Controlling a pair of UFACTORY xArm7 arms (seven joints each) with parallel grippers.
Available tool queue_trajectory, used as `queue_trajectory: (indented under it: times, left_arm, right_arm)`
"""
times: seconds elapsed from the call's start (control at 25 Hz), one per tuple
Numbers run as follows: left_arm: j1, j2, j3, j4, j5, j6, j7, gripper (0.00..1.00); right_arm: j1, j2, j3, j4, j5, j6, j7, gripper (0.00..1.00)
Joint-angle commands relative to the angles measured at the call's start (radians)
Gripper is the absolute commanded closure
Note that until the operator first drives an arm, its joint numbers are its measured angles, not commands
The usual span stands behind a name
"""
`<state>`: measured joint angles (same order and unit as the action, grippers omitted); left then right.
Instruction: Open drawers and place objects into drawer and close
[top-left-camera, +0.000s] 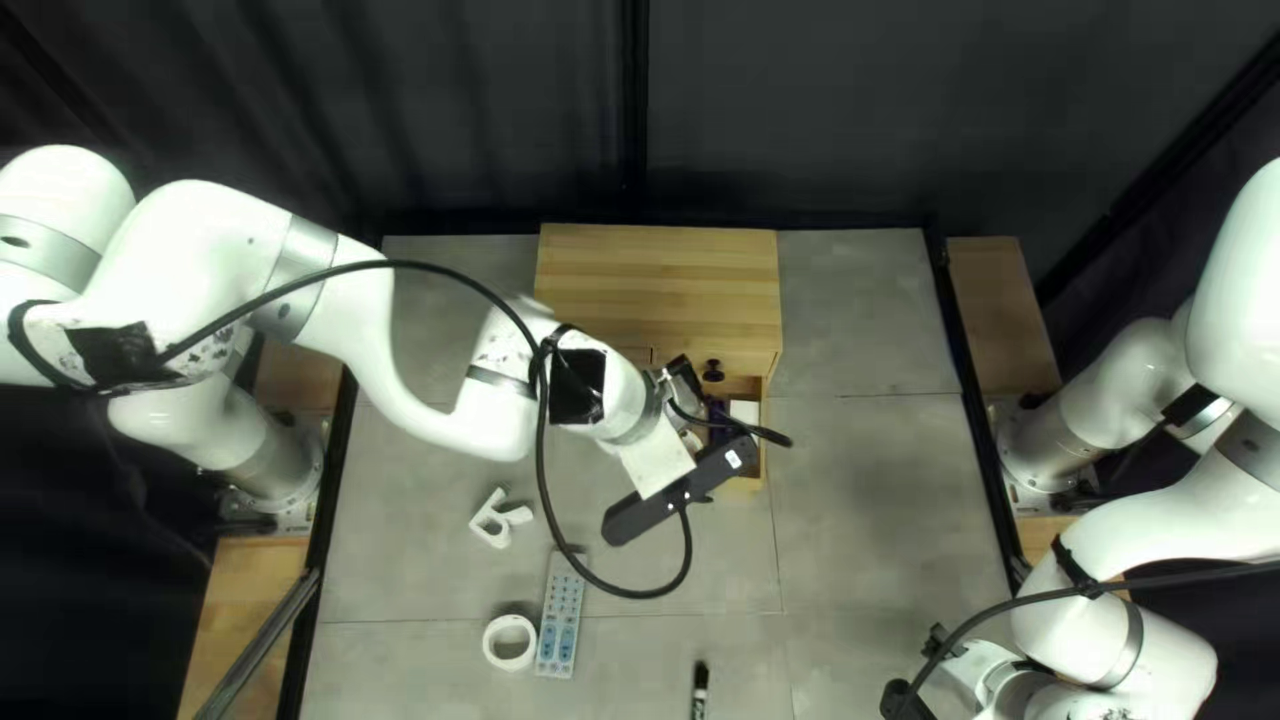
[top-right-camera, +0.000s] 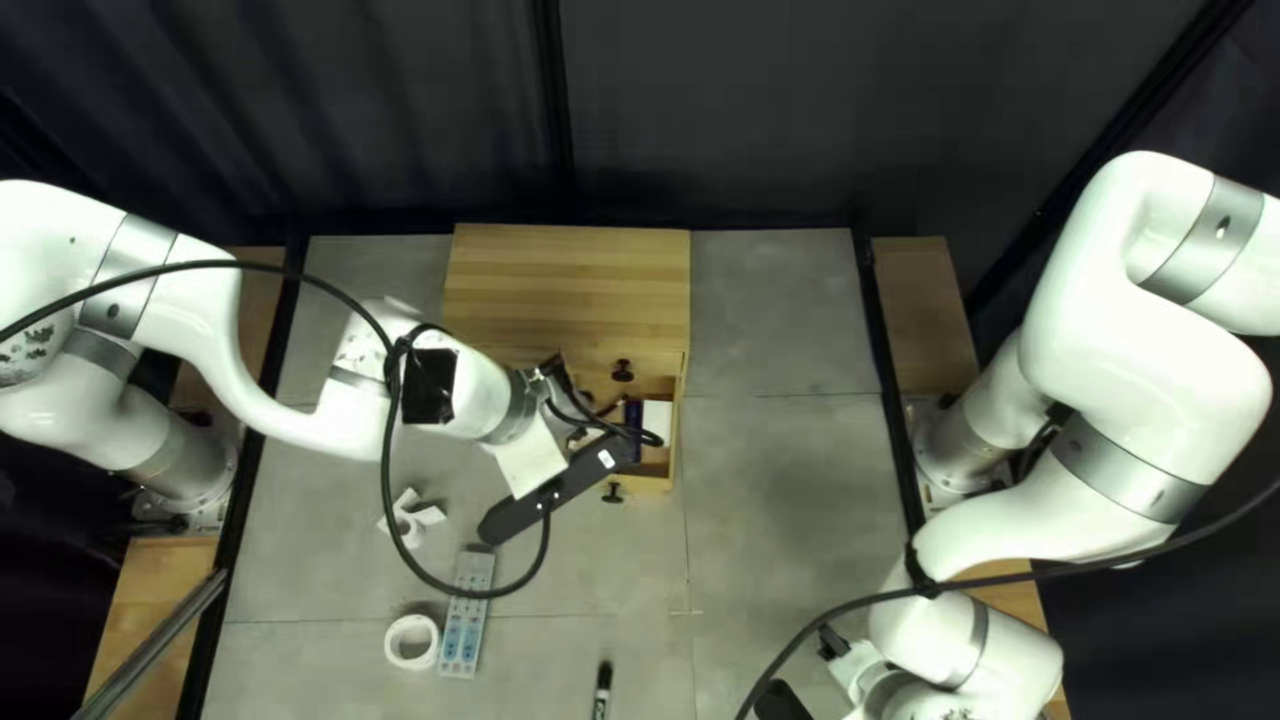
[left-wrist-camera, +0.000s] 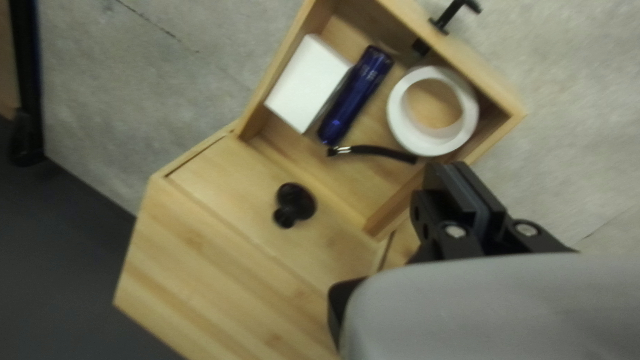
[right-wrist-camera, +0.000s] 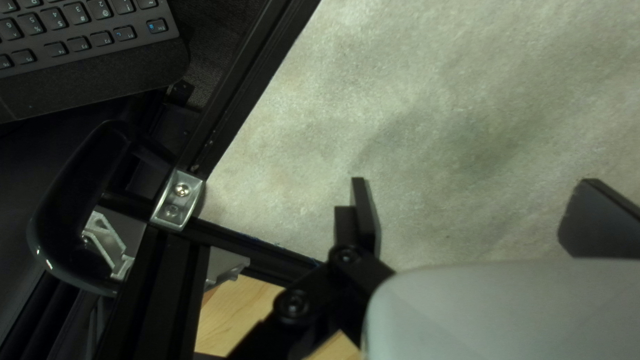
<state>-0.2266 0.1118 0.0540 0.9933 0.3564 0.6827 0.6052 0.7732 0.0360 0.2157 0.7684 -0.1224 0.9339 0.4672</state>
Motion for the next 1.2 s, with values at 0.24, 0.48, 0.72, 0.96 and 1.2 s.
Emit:
queue_trajectory:
  times: [0.24, 0.48, 0.72, 0.96, 1.2]
  left_arm:
    - [-0.041, -0.023, -0.044, 0.029, -0.139, 0.131, -0.125, 0.00]
    - [-0.061, -0.057, -0.064, 0.013, -0.237, 0.185, -0.231, 0.00]
    - [-0.128, 0.048, -0.131, 0.096, -0.250, 0.195, -0.233, 0.00]
    - [-0.130, 0.050, -0.137, 0.094, -0.263, 0.188, -0.221, 0.00]
    - [-0.130, 0.050, -0.137, 0.094, -0.263, 0.188, -0.221, 0.00]
  right_arm:
    - [0.000, 0.000, 0.000, 0.000, 0.000, 0.000, 0.000, 0.00]
    - [0.000, 0.000, 0.000, 0.000, 0.000, 0.000, 0.000, 0.00]
    - [0.000, 0.000, 0.000, 0.000, 0.000, 0.000, 0.000, 0.00]
    - [0.000, 0.000, 0.000, 0.000, 0.000, 0.000, 0.000, 0.00]
    - [0.000, 0.000, 0.000, 0.000, 0.000, 0.000, 0.000, 0.00]
